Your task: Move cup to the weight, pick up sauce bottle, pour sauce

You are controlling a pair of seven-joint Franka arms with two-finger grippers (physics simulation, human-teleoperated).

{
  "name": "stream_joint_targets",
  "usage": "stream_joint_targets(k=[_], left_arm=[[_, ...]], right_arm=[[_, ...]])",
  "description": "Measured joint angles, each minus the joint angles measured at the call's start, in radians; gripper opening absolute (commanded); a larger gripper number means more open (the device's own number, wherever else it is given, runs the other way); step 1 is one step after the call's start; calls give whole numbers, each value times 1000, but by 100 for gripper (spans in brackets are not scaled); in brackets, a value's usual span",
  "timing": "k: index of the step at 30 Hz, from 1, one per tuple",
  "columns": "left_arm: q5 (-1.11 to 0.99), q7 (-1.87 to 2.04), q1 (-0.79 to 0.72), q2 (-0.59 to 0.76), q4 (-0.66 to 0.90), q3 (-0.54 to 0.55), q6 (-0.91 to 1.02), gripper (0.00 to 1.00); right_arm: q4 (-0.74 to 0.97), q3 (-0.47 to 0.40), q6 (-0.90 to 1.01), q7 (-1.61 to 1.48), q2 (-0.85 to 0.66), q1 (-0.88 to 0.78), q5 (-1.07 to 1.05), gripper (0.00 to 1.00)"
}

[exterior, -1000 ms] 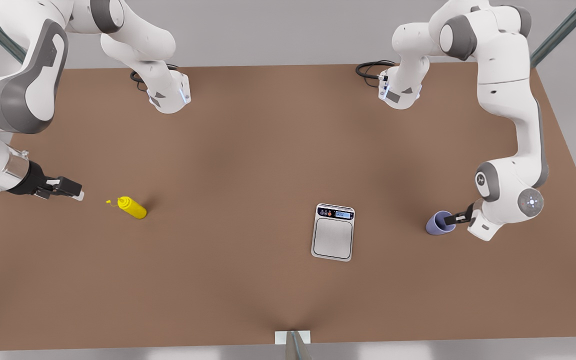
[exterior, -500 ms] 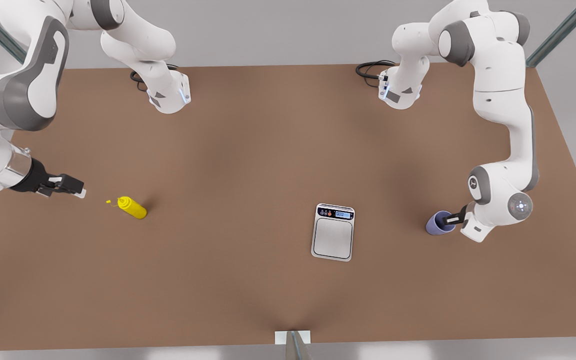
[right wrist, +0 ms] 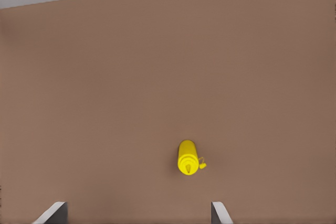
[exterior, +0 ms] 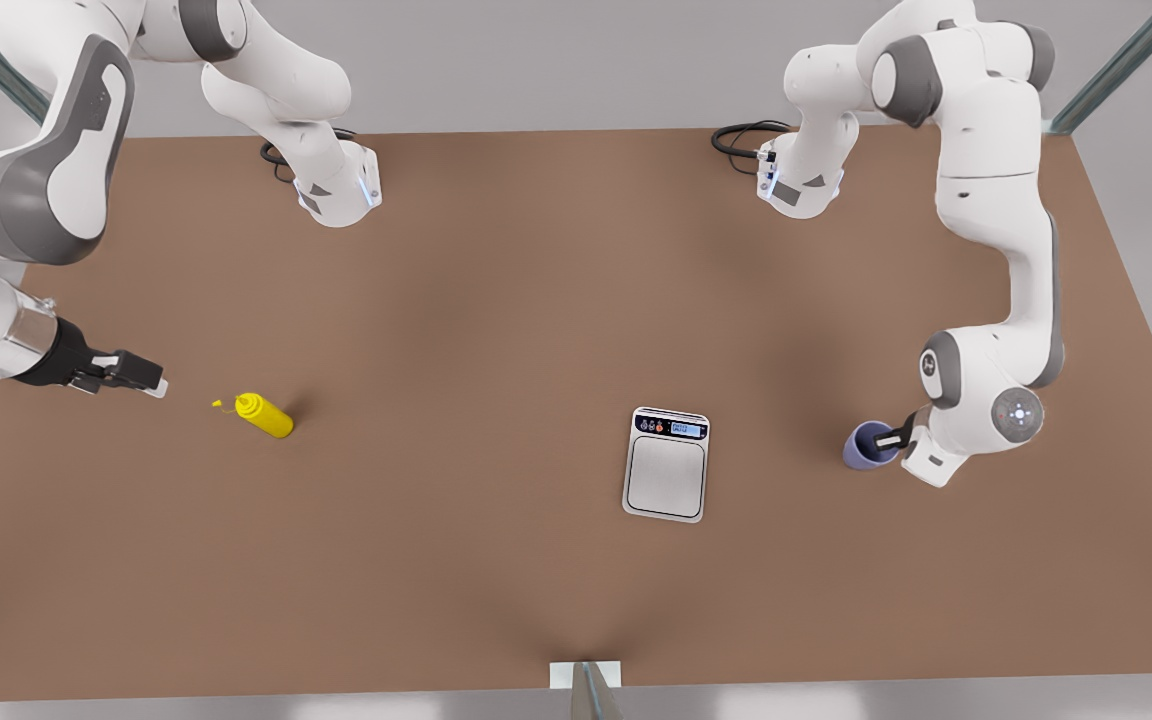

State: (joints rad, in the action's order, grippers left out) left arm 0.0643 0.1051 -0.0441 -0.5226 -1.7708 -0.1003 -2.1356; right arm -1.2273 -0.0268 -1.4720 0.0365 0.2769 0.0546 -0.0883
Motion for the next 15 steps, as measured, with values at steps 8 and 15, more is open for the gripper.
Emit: stream_joint_targets(k=[8, 15], left_arm=[[-42, 532, -243, -44, 217, 114, 73, 21], [12, 768, -369, -140, 301, 116, 70, 21]], right_arm=[[-25, -456, 161, 147, 310, 5, -702, 100], [-261, -455, 216, 521, 386, 76, -889, 100]])
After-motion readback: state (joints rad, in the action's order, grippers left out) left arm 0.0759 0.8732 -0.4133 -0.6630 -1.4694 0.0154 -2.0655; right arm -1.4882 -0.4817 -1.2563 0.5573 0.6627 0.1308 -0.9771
